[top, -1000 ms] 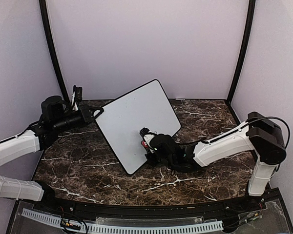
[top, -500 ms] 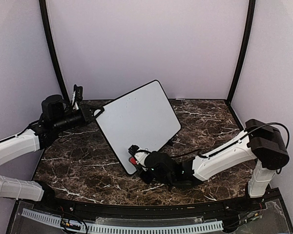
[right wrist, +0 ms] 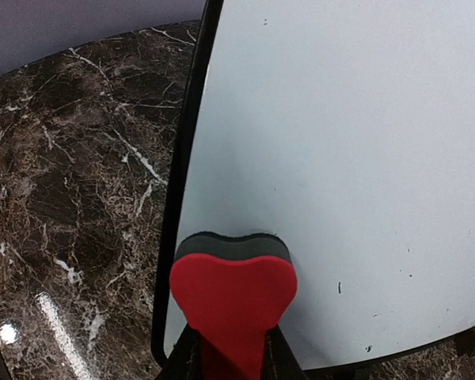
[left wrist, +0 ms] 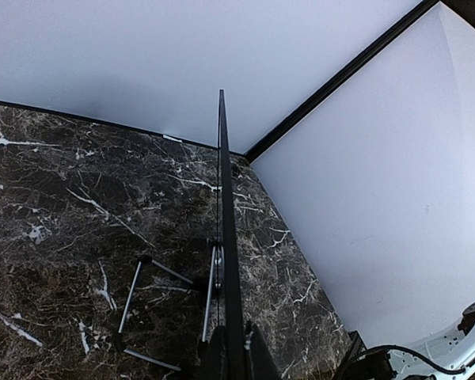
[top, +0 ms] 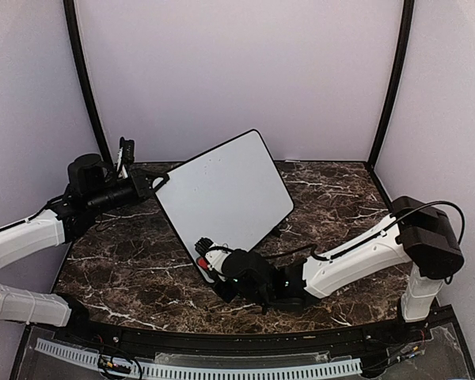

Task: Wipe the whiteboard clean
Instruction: Erase the whiteboard at the center of the board.

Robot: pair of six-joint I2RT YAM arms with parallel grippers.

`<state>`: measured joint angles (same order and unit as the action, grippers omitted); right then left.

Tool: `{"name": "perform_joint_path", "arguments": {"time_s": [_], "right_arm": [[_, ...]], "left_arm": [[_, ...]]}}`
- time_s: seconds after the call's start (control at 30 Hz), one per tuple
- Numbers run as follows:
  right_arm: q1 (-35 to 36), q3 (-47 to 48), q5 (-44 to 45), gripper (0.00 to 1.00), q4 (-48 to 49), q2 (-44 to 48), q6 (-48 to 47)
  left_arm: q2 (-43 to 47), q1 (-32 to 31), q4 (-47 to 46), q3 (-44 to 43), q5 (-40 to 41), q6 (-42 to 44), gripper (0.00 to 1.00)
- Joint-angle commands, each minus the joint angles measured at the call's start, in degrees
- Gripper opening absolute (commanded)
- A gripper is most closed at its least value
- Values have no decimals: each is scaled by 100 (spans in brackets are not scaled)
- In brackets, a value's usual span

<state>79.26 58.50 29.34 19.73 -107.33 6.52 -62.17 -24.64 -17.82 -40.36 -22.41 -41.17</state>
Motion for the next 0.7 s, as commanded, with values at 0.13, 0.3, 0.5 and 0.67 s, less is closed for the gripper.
{"name": "perform_joint_path", "arguments": {"time_s": [0.13,0.3,0.5,0.67], "right_arm": [[-372,-394,284,18,195,23,196],[-657,-534,436,18,277,29,113],[-945,-608,390,18,390,-19,151],[-1202,-560,366,18,431,-92,188]], "left_arm": [[223,-50,-713,-350,-127,-97,0],[223,-49,-689,-358,-129,-54,0],[223,-49,-669,-352,-141,-27,0],[207,-49,-656,-339,-150,-4,0]]}}
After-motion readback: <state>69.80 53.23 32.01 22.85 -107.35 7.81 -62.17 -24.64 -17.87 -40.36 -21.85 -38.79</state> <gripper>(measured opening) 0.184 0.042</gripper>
